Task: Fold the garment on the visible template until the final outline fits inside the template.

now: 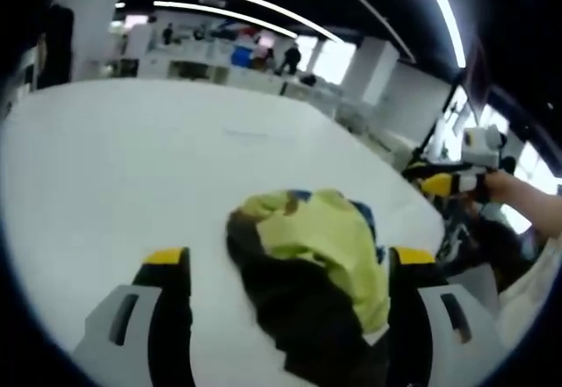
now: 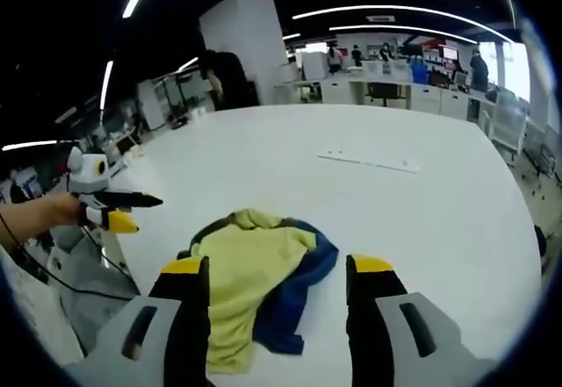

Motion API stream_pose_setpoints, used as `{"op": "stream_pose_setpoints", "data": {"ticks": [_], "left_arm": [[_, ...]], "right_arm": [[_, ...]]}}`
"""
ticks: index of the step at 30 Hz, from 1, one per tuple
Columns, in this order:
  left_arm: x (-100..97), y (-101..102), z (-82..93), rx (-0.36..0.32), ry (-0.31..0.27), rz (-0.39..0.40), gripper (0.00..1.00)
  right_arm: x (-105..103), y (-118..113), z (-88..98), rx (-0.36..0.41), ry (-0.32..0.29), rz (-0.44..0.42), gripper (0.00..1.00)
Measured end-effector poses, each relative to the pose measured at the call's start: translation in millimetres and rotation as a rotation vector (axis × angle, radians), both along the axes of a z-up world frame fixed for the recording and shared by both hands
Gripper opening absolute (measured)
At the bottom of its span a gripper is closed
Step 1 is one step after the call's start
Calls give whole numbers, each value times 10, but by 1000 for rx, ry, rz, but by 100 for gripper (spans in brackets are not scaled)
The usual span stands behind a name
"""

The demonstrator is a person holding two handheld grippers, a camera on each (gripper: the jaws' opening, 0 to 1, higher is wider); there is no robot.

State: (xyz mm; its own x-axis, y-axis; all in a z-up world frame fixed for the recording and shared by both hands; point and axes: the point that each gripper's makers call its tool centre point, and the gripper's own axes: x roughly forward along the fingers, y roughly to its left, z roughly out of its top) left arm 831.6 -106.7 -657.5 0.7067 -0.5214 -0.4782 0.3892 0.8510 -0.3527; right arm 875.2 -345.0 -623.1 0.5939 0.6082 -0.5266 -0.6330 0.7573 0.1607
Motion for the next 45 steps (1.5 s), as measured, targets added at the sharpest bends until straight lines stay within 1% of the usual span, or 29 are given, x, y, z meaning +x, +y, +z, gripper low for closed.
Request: {"op": "stream_pose_setpoints", "data": {"ticks": [9, 15, 21, 27, 32, 38, 45], "left_arm": [[53, 3, -30, 3, 8, -7, 89], [90, 9, -53, 7, 17, -12, 88], [119, 14, -77, 15, 26, -19, 87], [159, 7, -65, 11, 23, -18, 87], [188, -24, -86, 14, 32, -33, 85], [234, -37, -81, 7, 31, -33, 84], [284, -32, -96, 7, 34, -33, 83]], "right_arm": [[65, 25, -14, 0, 1, 10, 63], [131, 44, -63, -18, 3, 31, 62], [213, 42, -67, -17, -2, 26, 62], [235, 67, -83, -20, 0, 32, 62], [253, 108, -122, -41, 6, 57, 61], [329, 136, -87, -18, -2, 36, 61], [363, 180, -148, -22, 18, 51, 61]]}}
